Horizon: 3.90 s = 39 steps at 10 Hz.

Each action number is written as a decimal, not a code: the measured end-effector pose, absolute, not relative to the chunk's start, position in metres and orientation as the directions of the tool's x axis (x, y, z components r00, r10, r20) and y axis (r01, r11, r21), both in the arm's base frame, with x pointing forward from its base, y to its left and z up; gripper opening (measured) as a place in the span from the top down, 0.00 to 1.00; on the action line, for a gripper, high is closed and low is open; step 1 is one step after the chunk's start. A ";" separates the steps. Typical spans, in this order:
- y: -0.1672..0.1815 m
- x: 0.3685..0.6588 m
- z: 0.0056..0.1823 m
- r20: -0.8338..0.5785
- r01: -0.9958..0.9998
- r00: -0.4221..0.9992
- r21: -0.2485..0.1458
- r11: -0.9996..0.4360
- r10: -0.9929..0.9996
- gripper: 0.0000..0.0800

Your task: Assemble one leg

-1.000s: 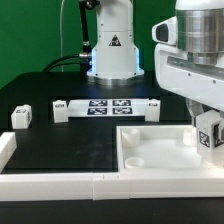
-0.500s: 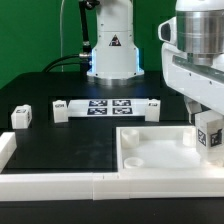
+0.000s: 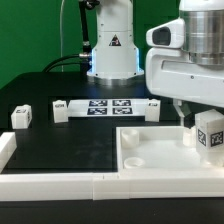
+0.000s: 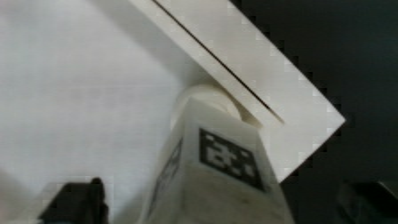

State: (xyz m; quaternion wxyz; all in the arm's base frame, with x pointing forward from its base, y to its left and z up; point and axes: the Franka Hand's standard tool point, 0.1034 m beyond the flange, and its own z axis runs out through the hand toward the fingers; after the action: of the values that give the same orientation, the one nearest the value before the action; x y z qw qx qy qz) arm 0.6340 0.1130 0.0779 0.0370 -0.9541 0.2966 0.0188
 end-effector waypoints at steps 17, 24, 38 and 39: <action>0.106 0.638 0.077 -0.060 -0.317 0.947 -0.044 -0.947 -0.314 0.64; 0.111 0.636 0.078 -0.071 -0.909 0.413 0.023 -0.415 -0.908 0.64; 0.118 0.622 0.073 -0.050 -0.076 0.996 -0.039 -0.996 -0.074 0.19; 0.115 0.620 0.071 -0.050 0.048 0.998 -0.044 -0.998 0.050 0.19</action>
Offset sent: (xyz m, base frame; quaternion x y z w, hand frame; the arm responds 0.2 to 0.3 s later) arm -0.0060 0.0096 0.0063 -0.0152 -0.0114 -0.3010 0.9534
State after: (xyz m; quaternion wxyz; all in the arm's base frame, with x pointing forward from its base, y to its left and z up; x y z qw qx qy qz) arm 0.6205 0.1148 0.0715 0.0214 -0.9991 -0.0244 0.0254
